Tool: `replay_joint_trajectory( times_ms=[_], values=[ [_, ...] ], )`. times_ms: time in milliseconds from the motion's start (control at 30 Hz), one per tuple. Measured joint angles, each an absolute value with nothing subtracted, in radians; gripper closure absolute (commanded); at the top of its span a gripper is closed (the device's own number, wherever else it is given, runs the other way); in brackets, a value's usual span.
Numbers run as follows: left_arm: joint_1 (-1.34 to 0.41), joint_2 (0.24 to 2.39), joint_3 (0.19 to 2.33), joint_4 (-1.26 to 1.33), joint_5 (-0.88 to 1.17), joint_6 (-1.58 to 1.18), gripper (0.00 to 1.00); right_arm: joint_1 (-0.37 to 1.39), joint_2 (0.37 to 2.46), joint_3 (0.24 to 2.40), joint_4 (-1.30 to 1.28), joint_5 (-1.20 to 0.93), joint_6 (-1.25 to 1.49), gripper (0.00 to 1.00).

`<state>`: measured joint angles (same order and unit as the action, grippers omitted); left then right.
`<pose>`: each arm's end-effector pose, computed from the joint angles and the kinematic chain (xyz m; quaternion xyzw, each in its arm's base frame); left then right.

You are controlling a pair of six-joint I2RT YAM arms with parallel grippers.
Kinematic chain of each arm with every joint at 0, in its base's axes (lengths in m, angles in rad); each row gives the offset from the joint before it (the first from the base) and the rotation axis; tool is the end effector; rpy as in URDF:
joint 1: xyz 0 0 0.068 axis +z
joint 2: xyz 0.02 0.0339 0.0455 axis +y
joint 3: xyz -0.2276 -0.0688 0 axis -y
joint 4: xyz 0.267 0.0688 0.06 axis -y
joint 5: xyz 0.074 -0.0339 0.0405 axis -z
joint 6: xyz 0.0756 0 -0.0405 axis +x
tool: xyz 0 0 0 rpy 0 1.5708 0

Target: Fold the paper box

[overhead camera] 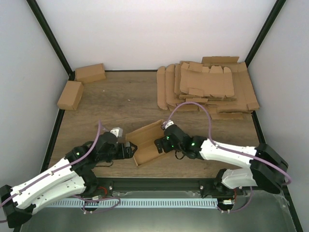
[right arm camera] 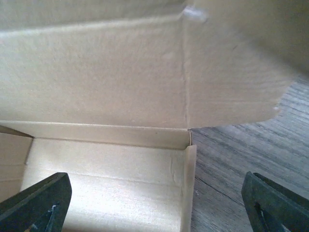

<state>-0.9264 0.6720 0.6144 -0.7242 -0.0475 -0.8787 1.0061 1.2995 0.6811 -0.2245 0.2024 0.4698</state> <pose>0.1338 -0.1721 0.1944 0.0129 0.9229 -0.2880 0.2553 0.1787 0.2536 0.1163 -0.2116 0.9060 0.1684 0.3255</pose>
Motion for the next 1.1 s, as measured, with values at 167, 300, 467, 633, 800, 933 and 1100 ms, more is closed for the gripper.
replay_joint_trajectory(
  times_ms=[167,300,467,633,800,933,1100],
  values=[
    [-0.928,0.678,0.554,-0.672,-0.011,-0.906,0.3,0.925,1.192,0.635,-0.188,0.106,0.437,0.01],
    [-0.928,0.685,0.55,-0.667,-0.019,-0.917,0.37,0.865,1.148,0.635,-0.171,0.06,0.404,0.01],
    [-0.928,0.683,0.55,-0.667,-0.05,-0.929,0.47,0.803,1.143,0.635,-0.17,0.02,0.346,0.0],
    [-0.928,0.692,0.55,-0.655,-0.055,-0.941,0.62,0.781,1.17,0.645,-0.162,-0.025,0.26,0.0],
    [-0.928,0.706,0.551,-0.643,-0.078,-0.944,0.72,0.78,1.205,0.663,-0.138,-0.076,0.168,0.01],
    [-0.928,0.72,0.566,-0.646,-0.096,-0.94,0.74,0.78,1.226,0.69,-0.122,-0.096,0.114,0.1],
    [-0.928,0.732,0.587,-0.654,-0.117,-0.939,0.78,0.78,1.26,0.731,-0.121,-0.132,0.082,0.37]
  ],
)
